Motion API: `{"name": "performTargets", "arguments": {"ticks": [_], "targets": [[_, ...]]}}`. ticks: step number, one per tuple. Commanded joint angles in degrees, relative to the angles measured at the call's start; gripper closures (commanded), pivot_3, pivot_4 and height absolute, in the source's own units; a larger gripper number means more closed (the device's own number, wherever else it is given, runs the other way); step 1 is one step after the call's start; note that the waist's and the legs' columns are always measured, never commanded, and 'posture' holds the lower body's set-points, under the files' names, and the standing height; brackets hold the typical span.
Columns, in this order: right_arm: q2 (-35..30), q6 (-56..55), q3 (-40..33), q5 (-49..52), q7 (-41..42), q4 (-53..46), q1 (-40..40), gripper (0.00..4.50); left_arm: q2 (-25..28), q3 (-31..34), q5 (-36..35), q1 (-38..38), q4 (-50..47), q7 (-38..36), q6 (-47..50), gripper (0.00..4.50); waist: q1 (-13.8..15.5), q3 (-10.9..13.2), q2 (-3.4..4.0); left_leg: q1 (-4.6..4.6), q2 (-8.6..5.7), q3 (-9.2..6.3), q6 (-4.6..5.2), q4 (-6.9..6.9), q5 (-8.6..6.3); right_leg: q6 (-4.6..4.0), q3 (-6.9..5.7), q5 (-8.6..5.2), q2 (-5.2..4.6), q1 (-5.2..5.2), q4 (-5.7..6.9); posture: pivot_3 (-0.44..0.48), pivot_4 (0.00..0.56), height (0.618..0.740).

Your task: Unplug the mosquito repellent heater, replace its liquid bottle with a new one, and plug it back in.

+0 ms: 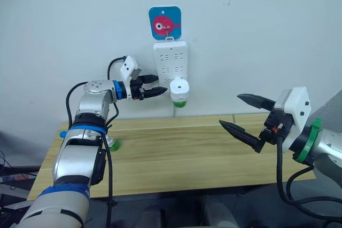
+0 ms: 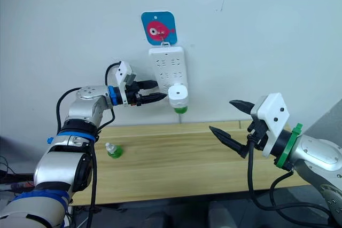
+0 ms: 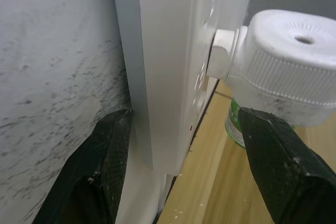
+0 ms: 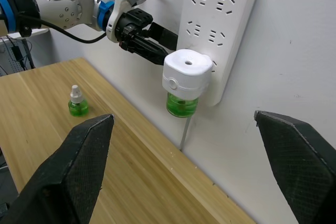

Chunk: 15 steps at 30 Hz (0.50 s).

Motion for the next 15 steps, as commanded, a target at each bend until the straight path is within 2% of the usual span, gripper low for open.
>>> {"name": "performTargets", "arguments": {"ticks": [1,6,14,15], "targets": [[-0.5,-0.6,-0.5,0.9,0.0,-0.9,-0.9,0.00,-0.3,0.0,0.4,-3.2,0.6,-1.5,-1.4,1.19,-0.1,0.0,0.00,-0.06,0.00,-0.03,0.00,0.01,0.00,0.00,-0.01,0.00,0.00,-0.06,0.00,-0.193,0.133,0.730],[-0.4,-0.7,0.0,0.9,0.2,-0.7,-0.8,0.00,-0.8,0.3,0.3,-4.3,1.3,-3.8,-1.6,1.19,-0.2,0.0,0.00,-0.27,-0.03,-0.15,0.00,0.02,0.00,-0.03,-0.06,0.02,0.00,-0.17,0.01,-0.189,0.131,0.730],[0.4,-0.7,1.9,1.3,-0.2,0.0,-2.5,0.00,-2.8,0.9,0.2,-4.7,2.1,-3.1,-1.9,1.19,-0.2,0.0,0.00,-0.48,-0.10,-0.25,0.00,0.07,0.00,-0.03,-0.09,0.04,-0.06,-0.33,0.03,-0.191,0.129,0.730],[0.5,-0.7,2.1,1.4,-0.4,0.0,-2.6,0.00,-3.0,1.1,0.2,-4.7,2.1,-3.1,-1.9,1.36,-0.2,0.0,0.00,-0.49,-0.10,-0.25,0.00,0.07,0.00,-0.04,-0.09,0.04,-0.06,-0.33,0.04,-0.191,0.129,0.730]]}}
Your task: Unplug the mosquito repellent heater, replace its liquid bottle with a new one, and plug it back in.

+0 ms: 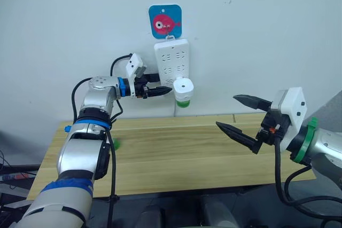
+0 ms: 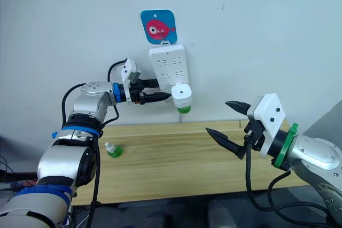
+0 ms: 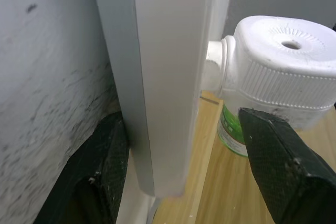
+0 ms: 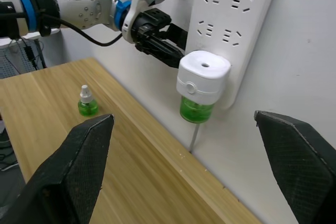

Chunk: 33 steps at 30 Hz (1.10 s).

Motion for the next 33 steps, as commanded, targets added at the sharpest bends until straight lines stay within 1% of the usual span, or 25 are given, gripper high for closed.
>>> {"name": "performTargets", "arguments": {"ticks": [1,3,5,7,10,12,14,17,19,22,24,33], "targets": [[0.3,-0.6,0.1,0.7,-0.5,-0.5,-1.2,0.00,-0.9,0.6,-0.4,-1.9,-0.4,-0.3,-0.8,1.54,0.0,0.0,0.00,0.00,0.00,-0.01,0.00,0.00,0.00,0.00,-0.01,0.00,0.00,0.00,0.01,-0.191,0.129,0.730],[0.9,-0.8,0.9,0.1,-1.2,-0.3,-1.5,0.00,-1.1,0.7,-0.4,-1.9,-0.5,-0.3,-0.8,2.01,0.0,0.0,0.00,0.00,0.00,-0.04,0.00,0.00,0.00,0.00,-0.02,0.00,0.00,0.00,0.02,-0.193,0.130,0.730],[1.8,-0.6,2.4,-0.8,-2.4,0.1,-2.1,0.00,-1.2,0.8,-0.5,-1.7,-0.6,-0.3,-0.6,2.66,0.0,0.0,0.00,0.00,0.00,-0.04,0.00,0.00,0.00,0.00,-0.02,0.00,0.00,0.00,0.04,-0.193,0.130,0.730],[3.7,-0.9,5.6,-3.9,-4.5,1.0,-3.2,0.00,-1.2,0.9,-0.6,-1.3,-1.0,-0.3,-0.4,3.21,-0.1,0.0,0.00,0.01,-0.01,-0.02,0.00,0.01,0.00,0.00,-0.01,0.00,0.00,0.00,0.05,-0.192,0.130,0.730],[6.1,-0.8,11.0,-9.7,-7.5,2.4,-5.4,0.00,-1.3,0.9,-0.7,-0.9,-1.7,-0.3,0.0,3.21,-0.1,0.0,0.00,0.00,-0.02,-0.03,0.00,0.04,0.00,0.00,0.01,0.00,-0.01,-0.01,0.08,-0.192,0.130,0.730],[8.5,1.1,15.9,-15.3,-12.7,3.7,-8.6,0.00,-1.3,1.2,-0.9,-0.6,-2.3,0.1,0.5,3.21,-0.3,0.0,0.00,-0.01,-0.03,-0.03,0.00,0.04,0.01,0.00,0.01,0.00,-0.01,-0.04,0.11,-0.190,0.131,0.730],[11.2,3.0,18.6,-18.6,-16.3,4.7,-11.1,0.00,-1.3,1.3,-0.9,-0.4,-2.6,0.4,0.8,3.21,-0.2,0.0,0.00,-0.05,-0.04,-0.01,-0.02,0.06,0.01,-0.01,0.04,0.01,-0.03,-0.12,0.19,-0.186,0.132,0.730],[22.6,7.8,23.1,-22.9,-26.7,7.3,-16.8,0.00,-1.1,1.4,-1.1,1.0,-4.9,0.5,1.7,3.21,-0.5,0.0,0.01,-0.12,-0.01,0.01,-0.03,0.07,0.03,-0.03,0.08,0.02,-0.10,-0.28,0.30,-0.182,0.134,0.730],[27.9,9.7,25.2,-24.5,-28.9,8.7,-18.8,0.00,-1.2,1.5,-1.4,1.7,-6.4,0.6,2.6,3.21,-0.4,0.0,0.01,-0.13,0.02,-0.03,-0.06,0.06,0.04,-0.04,0.06,0.02,-0.26,-0.35,0.41,-0.180,0.134,0.730],[33.0,11.6,26.6,-26.6,-30.6,11.3,-20.8,0.00,-1.5,1.4,-1.5,2.6,-8.4,0.9,3.8,3.21,-0.4,0.0,0.01,-0.18,-0.01,-0.18,-0.07,0.03,0.05,-0.04,-0.03,0.03,-0.31,-0.37,0.38,-0.176,0.133,0.730],[35.1,12.6,27.6,-27.6,-30.8,12.8,-22.2,0.00,-1.6,1.3,-1.6,3.1,-9.6,1.0,4.4,3.21,-0.4,0.0,0.01,-0.22,-0.09,-0.12,-0.07,0.02,0.05,-0.05,-0.01,0.03,-0.43,-0.38,0.33,-0.176,0.133,0.730],[39.1,12.6,27.9,-32.6,-30.1,18.5,-25.4,0.00,-1.5,1.4,-1.7,3.9,-11.6,1.3,5.5,3.21,-0.5,0.0,0.02,-0.23,-0.21,-0.15,-0.05,0.02,0.04,-0.04,-0.09,0.03,-0.60,-0.38,0.33,-0.166,0.134,0.730]]}}
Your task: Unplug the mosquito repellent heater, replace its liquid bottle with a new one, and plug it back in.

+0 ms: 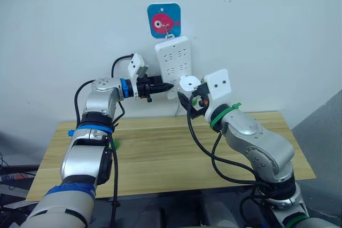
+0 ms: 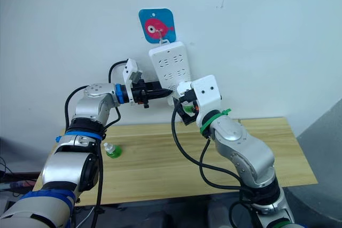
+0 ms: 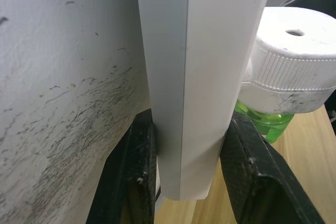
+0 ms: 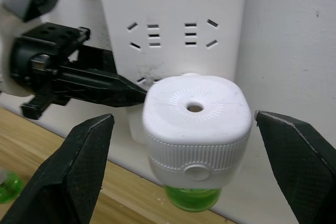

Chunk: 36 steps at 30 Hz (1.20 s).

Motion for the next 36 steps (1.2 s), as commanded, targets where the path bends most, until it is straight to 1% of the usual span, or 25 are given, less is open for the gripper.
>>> {"name": "performTargets", "arguments": {"ticks": [1,8,11,13,14,19,23,24,29,32,36], "targets": [[1.8,-0.7,-1.3,-1.8,0.4,1.5,-1.9,0.00,-0.4,-0.3,-0.9,0.1,-2.6,-0.4,0.0,3.21,0.0,0.0,0.00,0.00,0.00,0.00,0.00,0.00,0.00,0.00,0.00,0.00,0.00,0.00,0.00,-0.162,0.134,0.730],[4.4,-1.9,-3.0,-3.6,2.1,6.7,-4.0,0.00,-0.4,-0.2,-0.9,0.5,-3.1,-0.4,0.2,3.21,-0.1,0.0,0.01,0.00,-0.01,0.00,0.00,-0.02,0.00,0.00,-0.01,0.00,-0.02,-0.01,0.00,-0.162,0.134,0.730],[5.2,-2.3,-3.6,-4.2,2.8,7.1,-4.3,0.61,-0.4,-0.2,-0.9,0.5,-3.1,-0.4,0.1,3.21,-0.1,0.0,0.01,0.00,-0.01,-0.02,0.00,-0.02,0.00,0.00,-0.03,0.00,-0.03,-0.01,0.01,-0.162,0.134,0.730],[5.7,-2.1,-3.8,-4.4,3.3,7.1,-4.3,1.31,-0.4,-0.1,-0.9,0.6,-3.0,-0.3,0.0,3.21,-0.1,0.0,0.01,0.00,0.00,-0.03,0.00,-0.03,0.00,0.00,-0.04,0.00,-0.03,-0.01,0.02,-0.162,0.134,0.730],[5.8,-1.9,-3.8,-4.6,3.5,7.0,-4.2,1.56,-0.5,-0.1,-0.9,0.6,-3.0,-0.3,0.0,3.21,-0.1,0.0,0.01,0.00,0.00,-0.03,0.00,-0.03,0.00,0.00,-0.03,0.00,-0.03,-0.02,0.02,-0.162,0.134,0.730],[6.1,-0.9,-3.8,-4.9,4.1,5.7,-3.5,1.55,-0.8,0.0,-0.9,0.8,-3.1,0.1,-0.1,3.21,-0.1,0.0,0.01,0.00,-0.01,-0.02,0.00,-0.03,0.00,0.00,-0.04,0.00,-0.04,-0.02,0.03,-0.160,0.133,0.730],[3.5,5.4,-4.7,-2.7,5.5,-3.2,-0.2,1.55,-0.7,-0.3,0.5,1.2,-2.7,2.3,-1.6,3.21,0.1,0.0,0.01,-0.02,-0.02,-0.09,0.00,-0.03,0.00,0.00,-0.07,0.00,-0.06,-0.02,0.02,-0.163,0.132,0.730],[2.7,7.1,-4.7,-2.2,5.9,-5.3,0.3,1.55,-0.7,-0.4,0.9,1.2,-2.3,3.0,-2.2,3.21,0.2,0.0,0.01,-0.09,-0.06,-0.17,-0.01,-0.03,0.00,0.00,-0.13,0.00,-0.11,-0.02,-0.02,-0.177,0.134,0.730],[0.3,13.8,-5.0,-0.6,7.9,-12.0,0.6,1.55,-0.5,-0.8,1.7,1.3,-1.6,4.7,-3.6,3.21,-0.2,0.0,0.02,-0.20,-0.16,-0.13,0.02,-0.03,-0.02,0.01,-0.08,0.00,-0.22,-0.14,-0.06,-0.184,0.136,0.730],[0.1,16.4,-6.5,-0.1,8.5,-14.1,0.3,1.55,-0.3,-0.9,1.9,1.6,-1.9,5.4,-4.1,3.21,-0.3,0.0,0.02,-0.11,-0.15,-0.16,0.02,-0.01,-0.01,0.02,-0.12,0.00,-0.20,-0.06,0.01,-0.186,0.136,0.730],[1.2,17.4,-9.9,-0.2,8.6,-14.9,-0.2,1.55,0.3,-0.2,0.0,3.2,-4.7,4.0,-3.0,3.21,-0.6,0.0,0.02,0.07,-0.15,-0.12,0.02,0.01,0.01,0.05,-0.08,0.02,-0.17,0.10,0.04,-0.189,0.135,0.730]]}}
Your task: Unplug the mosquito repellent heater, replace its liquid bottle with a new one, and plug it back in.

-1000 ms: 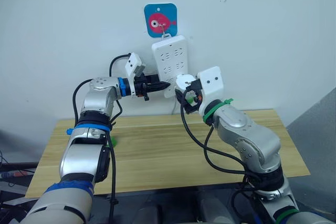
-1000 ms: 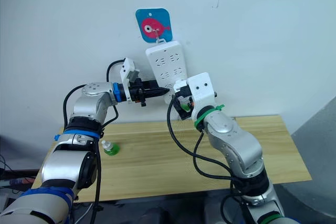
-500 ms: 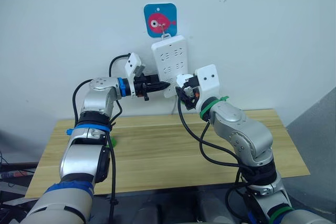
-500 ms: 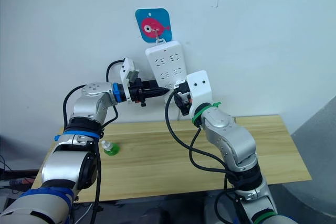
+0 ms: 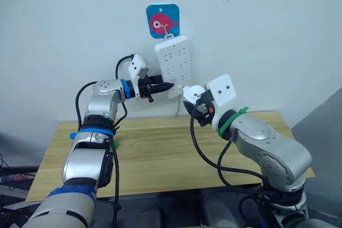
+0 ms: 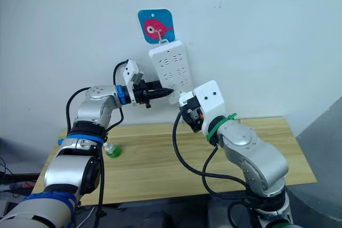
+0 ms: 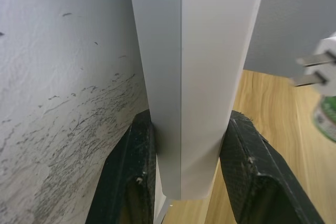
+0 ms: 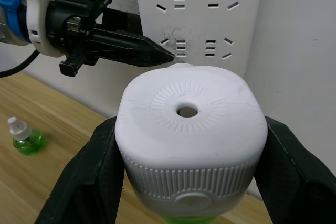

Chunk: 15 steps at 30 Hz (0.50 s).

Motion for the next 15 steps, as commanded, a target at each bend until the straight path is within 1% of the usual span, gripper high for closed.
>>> {"name": "performTargets", "arguments": {"ticks": [1,2,4,5,7,9,10,12,14,15], "targets": [[1.5,-0.2,-5.0,0.3,0.0,-2.4,-1.6,1.55,1.4,0.0,-0.6,1.9,-4.0,-0.8,-0.4,3.21,-0.4,0.0,0.00,0.00,0.00,0.01,0.00,0.00,0.00,0.02,0.02,0.01,0.00,0.00,0.00,-0.189,0.135,0.730],[1.8,-0.4,-6.0,0.3,0.0,-2.1,-1.7,1.55,1.9,0.1,-0.4,2.5,-4.5,-0.3,-1.2,3.21,-0.7,0.0,0.00,0.00,0.00,0.03,0.00,0.00,0.00,0.02,0.03,0.02,0.00,-0.01,0.02,-0.189,0.135,0.730],[2.7,-1.0,-8.2,0.2,0.0,-1.5,-2.0,1.55,3.4,0.1,0.6,4.3,-6.0,0.3,-4.4,2.47,-1.1,0.0,0.02,0.00,0.02,0.02,-0.01,0.00,0.00,0.03,0.03,0.02,0.00,-0.04,0.03,-0.199,0.132,0.730],[3.1,-1.3,-9.3,0.2,0.0,-1.3,-2.1,1.55,4.4,0.0,1.1,5.6,-7.1,0.4,-6.6,2.20,-1.4,0.0,0.03,0.00,0.03,0.03,-0.01,-0.01,0.00,0.03,0.03,0.02,0.00,-0.06,0.03,-0.202,0.132,0.730],[3.5,-1.8,-11.4,0.4,0.2,-1.1,-2.5,1.55,5.6,1.9,0.8,8.2,-10.1,3.1,-8.7,1.54,-2.4,0.0,0.05,-0.03,0.06,0.05,-0.03,-0.07,0.01,0.03,0.05,0.02,0.00,-0.14,0.03,-0.211,0.131,0.730],[3.9,-2.2,-13.6,1.2,0.9,-1.3,-2.6,1.55,7.6,3.9,-0.5,12.9,-15.5,3.8,-10.9,0.89,-2.9,0.0,0.08,-0.09,0.10,0.05,-0.03,-0.10,0.01,0.02,0.06,0.02,-0.01,-0.21,0.02,-0.209,0.130,0.730],[4.2,-2.4,-14.9,1.8,1.3,-1.5,-2.5,1.55,8.5,5.1,-1.7,16.0,-19.4,4.3,-10.3,0.62,-3.2,0.0,0.09,-0.11,0.12,0.07,-0.04,-0.12,0.00,0.02,0.09,0.02,0.00,-0.26,0.01,-0.203,0.130,0.730],[4.9,-2.8,-17.0,3.0,2.2,-1.9,-2.3,1.55,10.0,7.1,-3.0,22.9,-27.8,5.7,-10.2,0.57,-4.0,0.0,0.12,-0.13,0.17,0.10,-0.04,-0.16,-0.01,0.02,0.11,0.02,0.00,-0.30,0.01,-0.195,0.130,0.730],[5.1,-2.9,-18.2,3.9,2.8,-2.1,-2.1,1.55,10.9,7.8,-3.6,27.0,-33.2,6.9,-9.9,0.57,-4.0,0.0,0.16,-0.12,0.20,0.13,-0.04,-0.21,-0.02,0.02,0.13,0.02,0.00,-0.31,0.02,-0.187,0.130,0.730],[6.3,-3.3,-19.7,5.1,3.2,-2.2,-1.8,1.55,11.0,9.2,-4.5,30.4,-37.7,7.9,-10.5,0.57,-3.9,0.0,0.16,-0.12,0.20,0.13,-0.04,-0.21,-0.02,0.02,0.13,0.02,0.00,-0.31,0.01,-0.168,0.130,0.730]]}}
